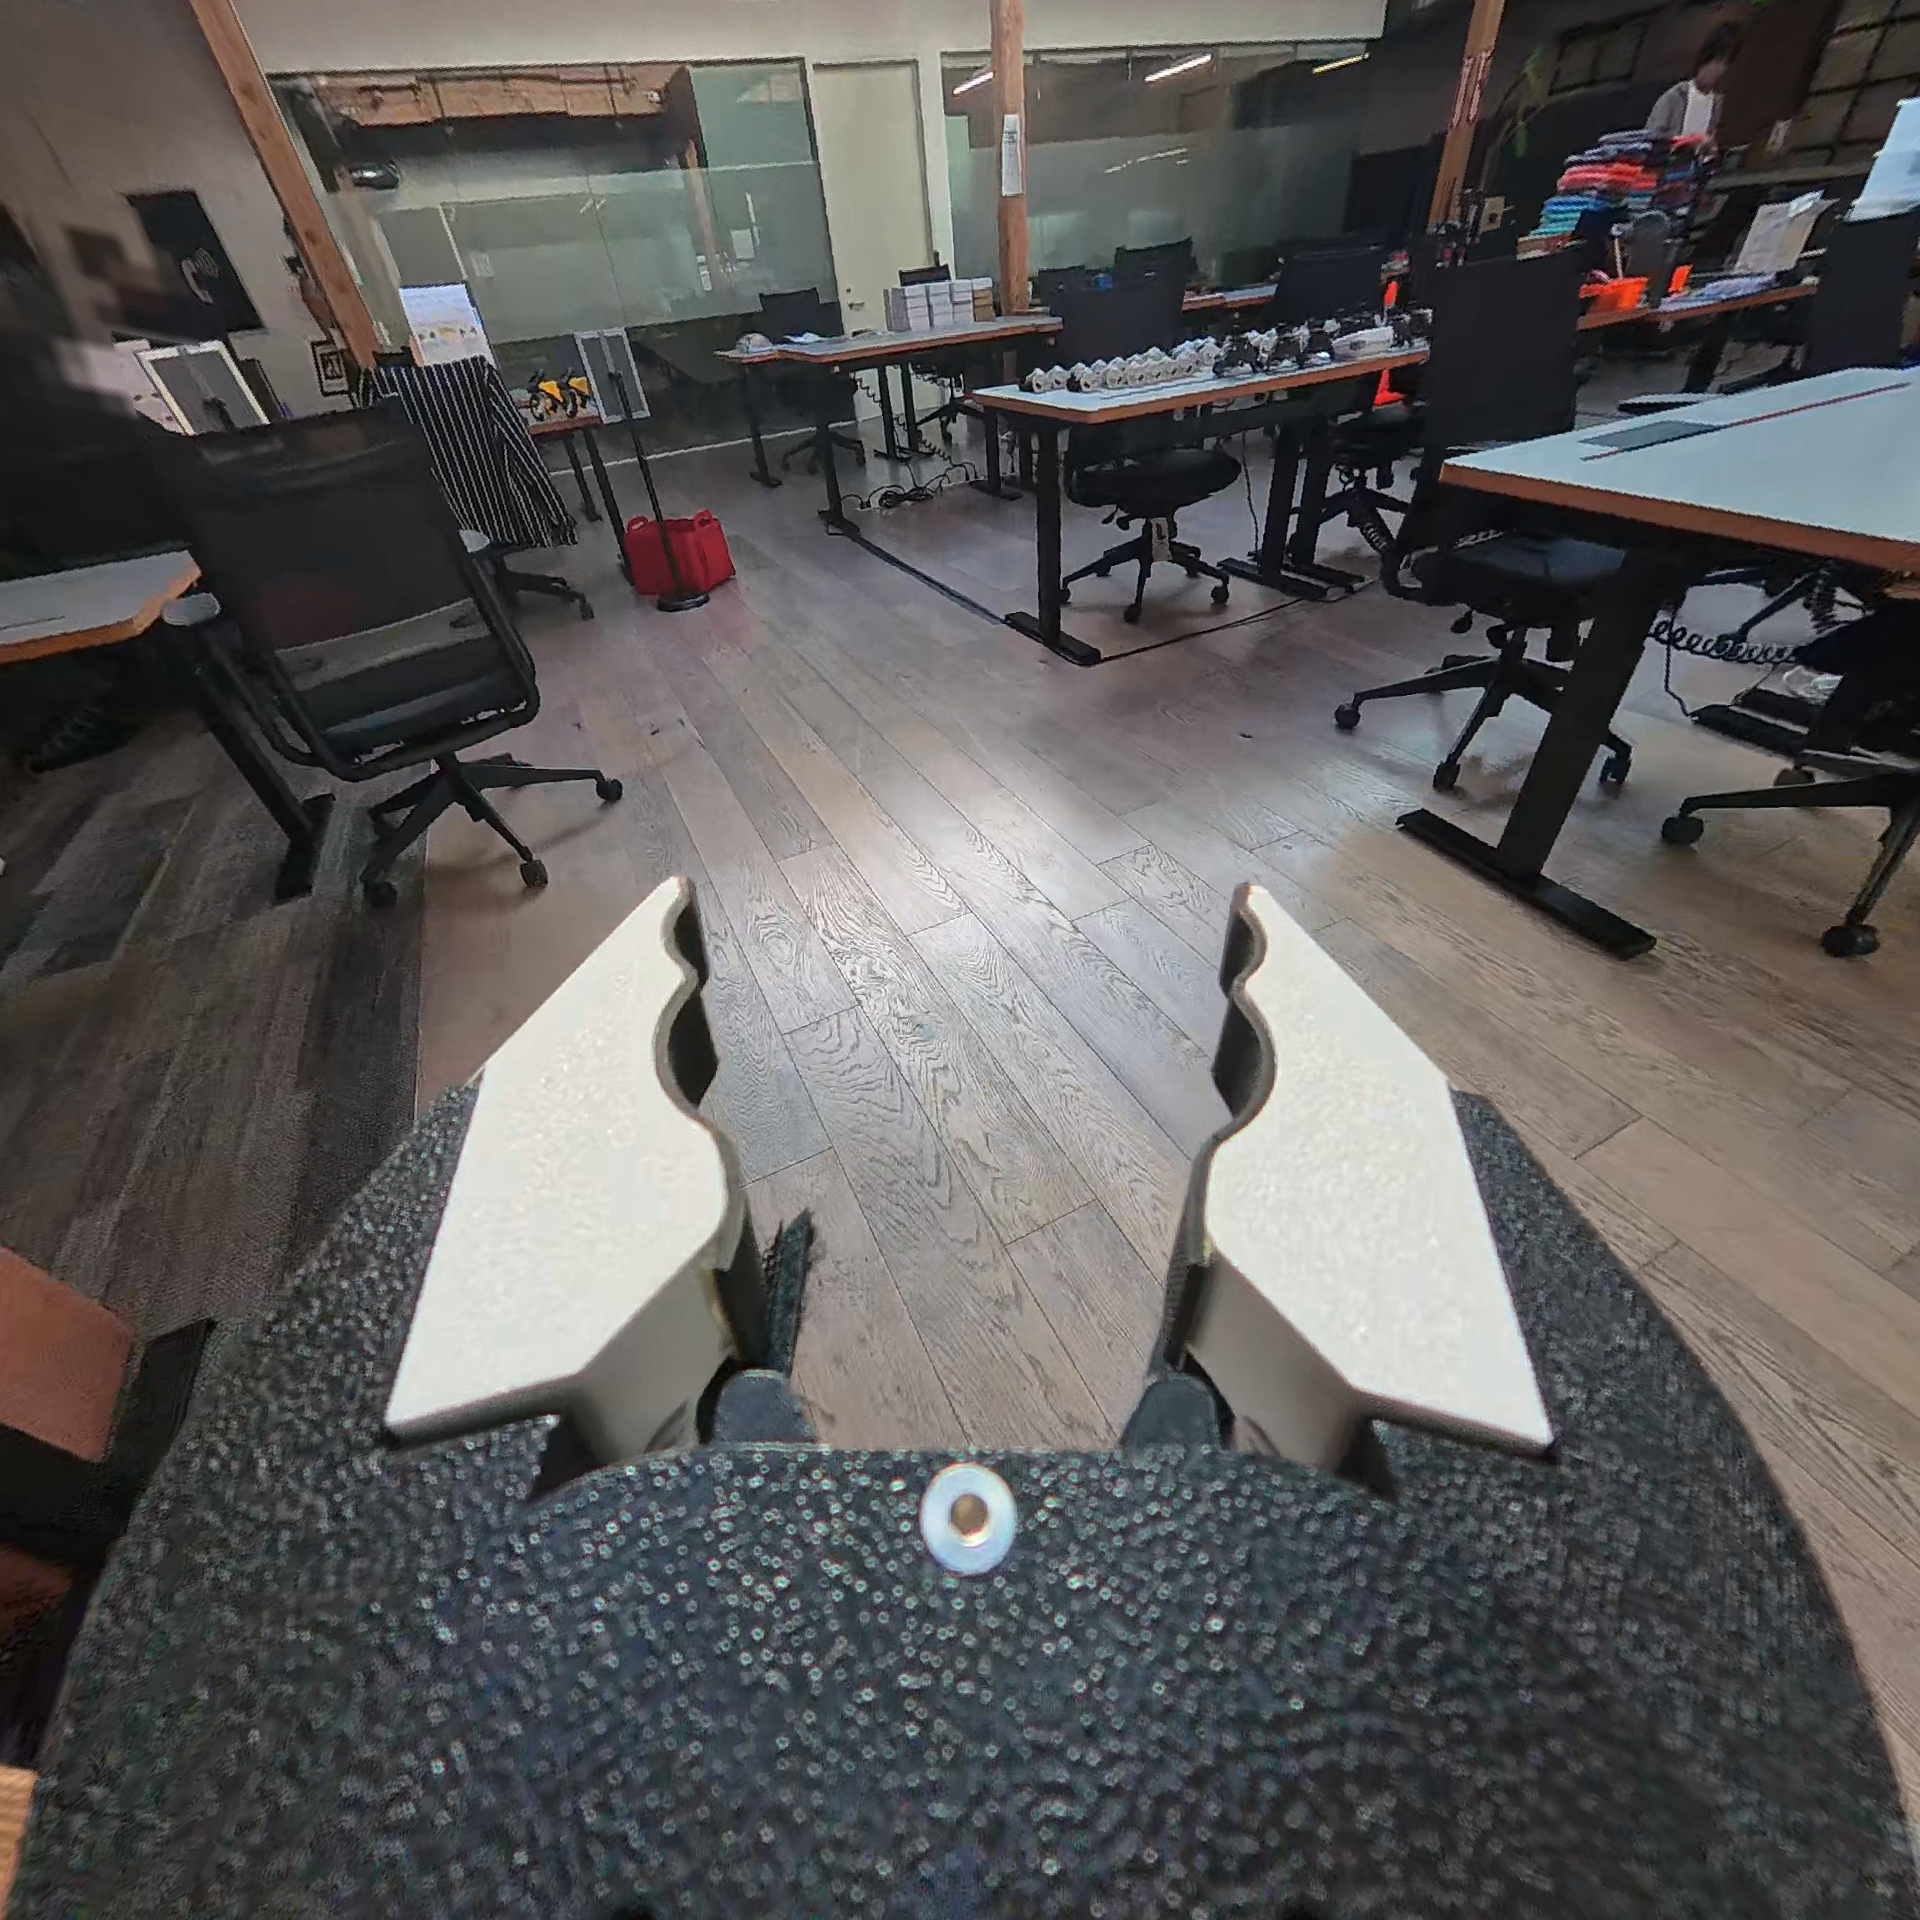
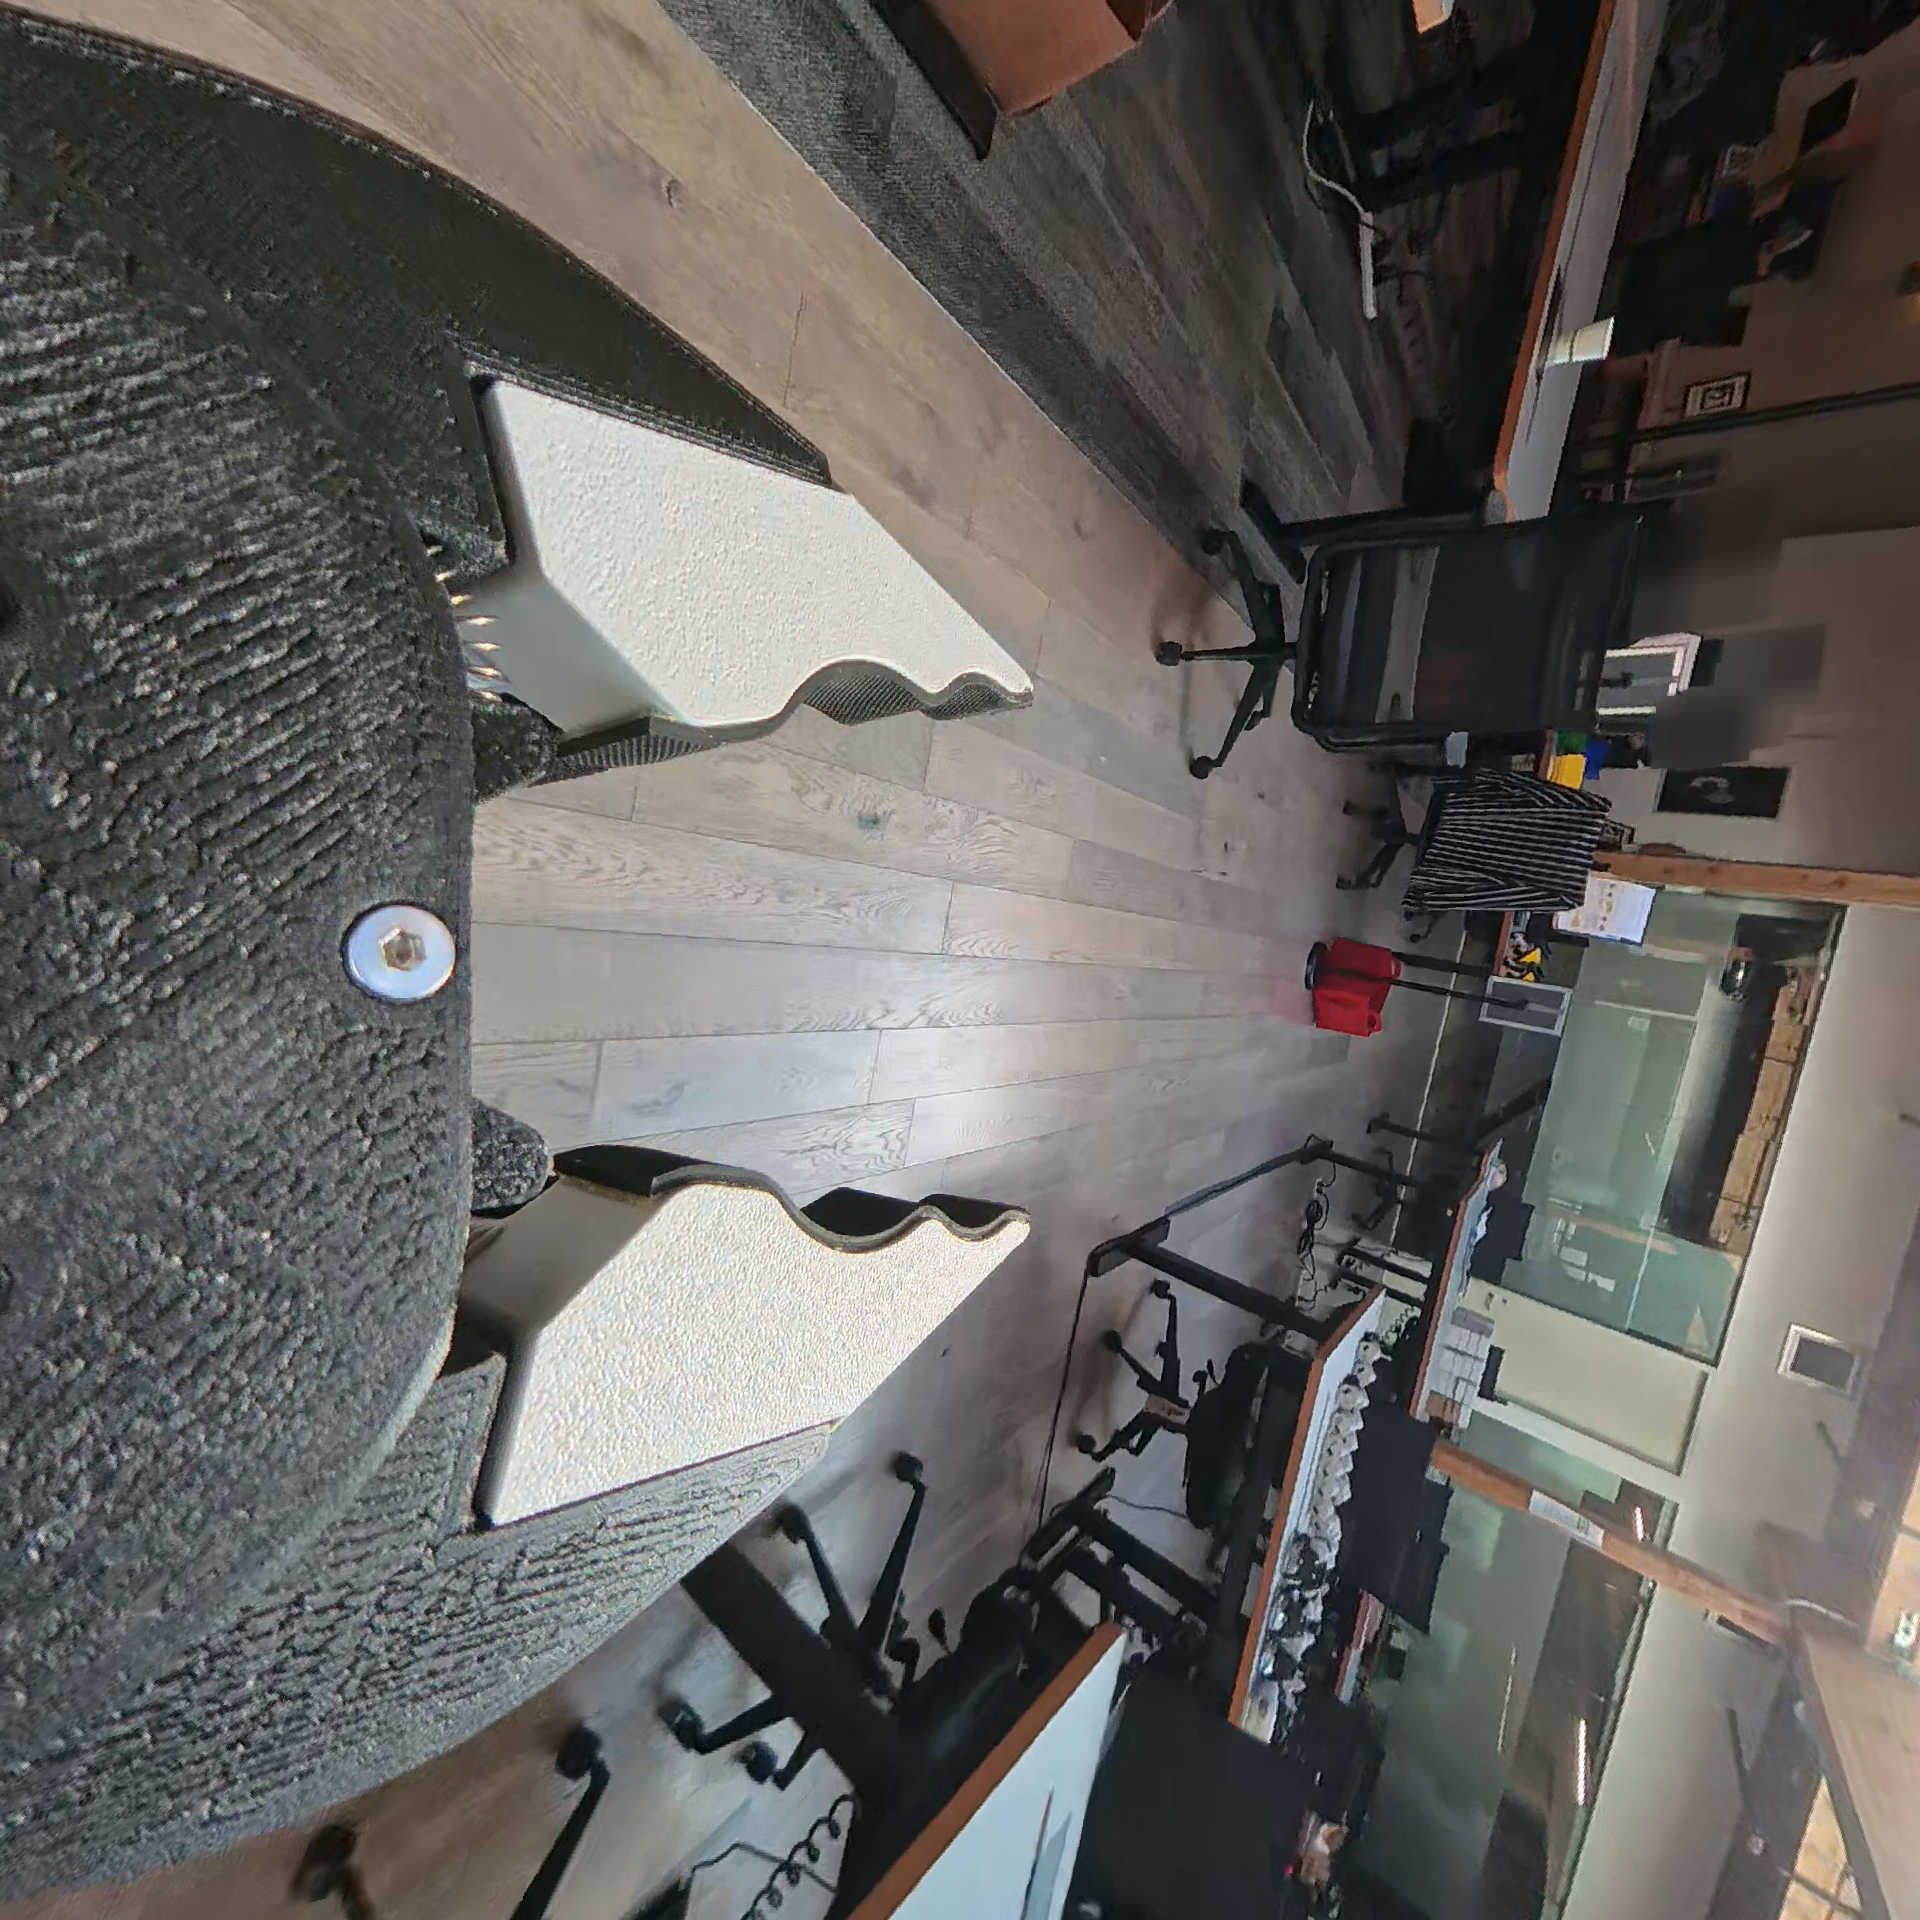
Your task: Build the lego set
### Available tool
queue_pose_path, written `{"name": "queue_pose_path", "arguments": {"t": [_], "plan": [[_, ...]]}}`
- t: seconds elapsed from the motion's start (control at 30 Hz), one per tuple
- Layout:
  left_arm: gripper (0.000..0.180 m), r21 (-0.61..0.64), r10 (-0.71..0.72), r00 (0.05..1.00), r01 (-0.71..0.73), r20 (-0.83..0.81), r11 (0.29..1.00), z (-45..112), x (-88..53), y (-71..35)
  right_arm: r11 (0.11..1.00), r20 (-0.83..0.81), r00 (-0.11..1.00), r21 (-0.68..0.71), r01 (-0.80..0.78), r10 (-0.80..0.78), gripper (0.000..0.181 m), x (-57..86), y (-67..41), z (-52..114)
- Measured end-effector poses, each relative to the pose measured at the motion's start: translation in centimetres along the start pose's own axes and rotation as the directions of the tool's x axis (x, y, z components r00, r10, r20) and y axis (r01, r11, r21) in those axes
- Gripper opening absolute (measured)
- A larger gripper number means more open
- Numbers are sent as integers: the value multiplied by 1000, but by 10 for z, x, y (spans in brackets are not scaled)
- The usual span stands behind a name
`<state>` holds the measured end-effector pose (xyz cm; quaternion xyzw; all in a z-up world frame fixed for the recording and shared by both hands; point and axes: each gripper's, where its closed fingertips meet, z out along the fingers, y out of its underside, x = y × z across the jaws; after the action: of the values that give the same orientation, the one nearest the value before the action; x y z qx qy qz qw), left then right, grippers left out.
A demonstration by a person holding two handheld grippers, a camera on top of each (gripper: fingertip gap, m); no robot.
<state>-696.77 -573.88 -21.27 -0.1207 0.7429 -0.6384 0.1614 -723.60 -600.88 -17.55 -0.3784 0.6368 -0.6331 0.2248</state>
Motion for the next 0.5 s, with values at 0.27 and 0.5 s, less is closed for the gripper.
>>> {"name": "queue_pose_path", "arguments": {"t": [0.27,0.5], "plan": [[99,-32,69,987,-65,145,997,197,-131,-14,995,151,986,75,64,-75,92,-24,-39,302],[100,-82,58,991,-49,121,995,413,-255,-24,996,261,965,93,-2,-23,93,-50,-66,554]]}}
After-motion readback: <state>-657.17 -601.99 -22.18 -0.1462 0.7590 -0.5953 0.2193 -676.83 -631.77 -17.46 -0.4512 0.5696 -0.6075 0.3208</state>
